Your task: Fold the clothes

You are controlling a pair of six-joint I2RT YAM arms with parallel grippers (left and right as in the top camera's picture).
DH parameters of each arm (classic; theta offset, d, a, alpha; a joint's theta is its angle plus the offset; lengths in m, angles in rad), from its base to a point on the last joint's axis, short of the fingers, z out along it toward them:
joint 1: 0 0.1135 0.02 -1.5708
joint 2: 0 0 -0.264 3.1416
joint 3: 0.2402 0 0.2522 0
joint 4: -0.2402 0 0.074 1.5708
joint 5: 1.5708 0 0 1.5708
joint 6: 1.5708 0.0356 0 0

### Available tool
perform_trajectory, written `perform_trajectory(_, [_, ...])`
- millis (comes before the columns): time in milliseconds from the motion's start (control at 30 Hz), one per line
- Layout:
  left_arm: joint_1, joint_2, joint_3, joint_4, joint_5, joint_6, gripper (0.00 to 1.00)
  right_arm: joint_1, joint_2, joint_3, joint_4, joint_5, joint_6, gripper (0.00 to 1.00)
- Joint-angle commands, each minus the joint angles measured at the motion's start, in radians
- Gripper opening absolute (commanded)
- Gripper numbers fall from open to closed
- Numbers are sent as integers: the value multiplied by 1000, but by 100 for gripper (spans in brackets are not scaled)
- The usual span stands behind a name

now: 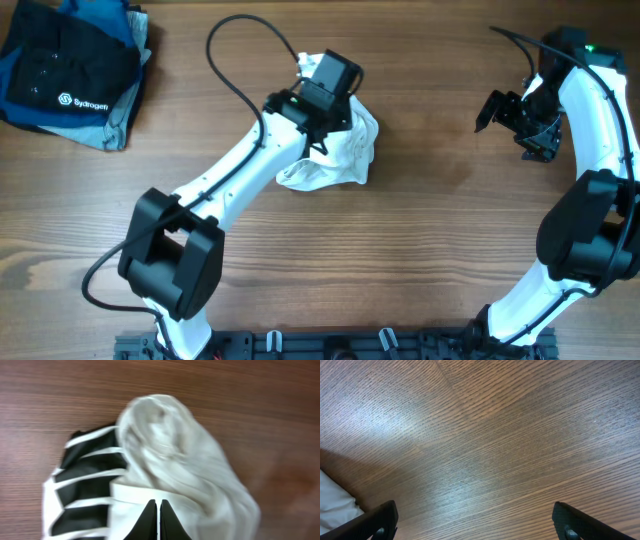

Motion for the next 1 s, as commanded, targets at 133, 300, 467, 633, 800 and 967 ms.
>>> perform_trajectory(133, [44,95,5,-1,111,-27,4,6,-13,16,-8,-8,-14,100])
perform_trajectory(300, [26,158,5,2,200,-28,4,6,-13,16,-8,-8,-14,100])
perform_trajectory(467, [-33,169,5,18,270,-29,4,6,-13,16,-7,-8,-13,100])
perform_trajectory(633, [-119,169,5,4,280,-37,4,6,-13,16,-8,-8,-13,100])
perform_trajectory(800, [-160,193,5,-31,280,-132,5,6,-13,16,-12,-8,-13,100])
perform_trajectory(967, [-90,247,5,-101,301,-190,4,6,-13,16,-23,-8,-14,100])
